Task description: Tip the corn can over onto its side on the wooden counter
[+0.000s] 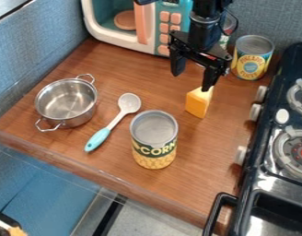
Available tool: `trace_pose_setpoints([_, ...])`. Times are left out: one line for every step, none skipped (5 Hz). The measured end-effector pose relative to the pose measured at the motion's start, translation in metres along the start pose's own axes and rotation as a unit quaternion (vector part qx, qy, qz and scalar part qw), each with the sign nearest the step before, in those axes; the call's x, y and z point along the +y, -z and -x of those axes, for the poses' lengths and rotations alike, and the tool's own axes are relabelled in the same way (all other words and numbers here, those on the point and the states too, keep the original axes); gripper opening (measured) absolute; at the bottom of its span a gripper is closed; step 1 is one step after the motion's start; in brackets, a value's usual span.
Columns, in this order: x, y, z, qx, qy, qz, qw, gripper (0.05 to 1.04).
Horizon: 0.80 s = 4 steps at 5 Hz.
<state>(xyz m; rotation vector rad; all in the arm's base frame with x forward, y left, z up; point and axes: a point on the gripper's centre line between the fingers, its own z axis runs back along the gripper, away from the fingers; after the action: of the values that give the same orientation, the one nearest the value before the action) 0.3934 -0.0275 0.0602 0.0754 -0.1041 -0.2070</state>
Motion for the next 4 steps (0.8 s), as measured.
trace_pose_setpoints([-0.004,0.019,0.007,0.024,0.002,0.007,0.9997,1.001])
trace_pose_setpoints([0.010,0.019,0.025,0.013,-0.007,0.028,0.9995,1.000])
trace_pose_setpoints([0.034,-0.010,0.024,-0.030,-0.015,0.000,0.9995,1.000])
trace_pose_setpoints([0.043,-0.023,0.036,-0.042,-0.021,0.004,0.9989,1.000])
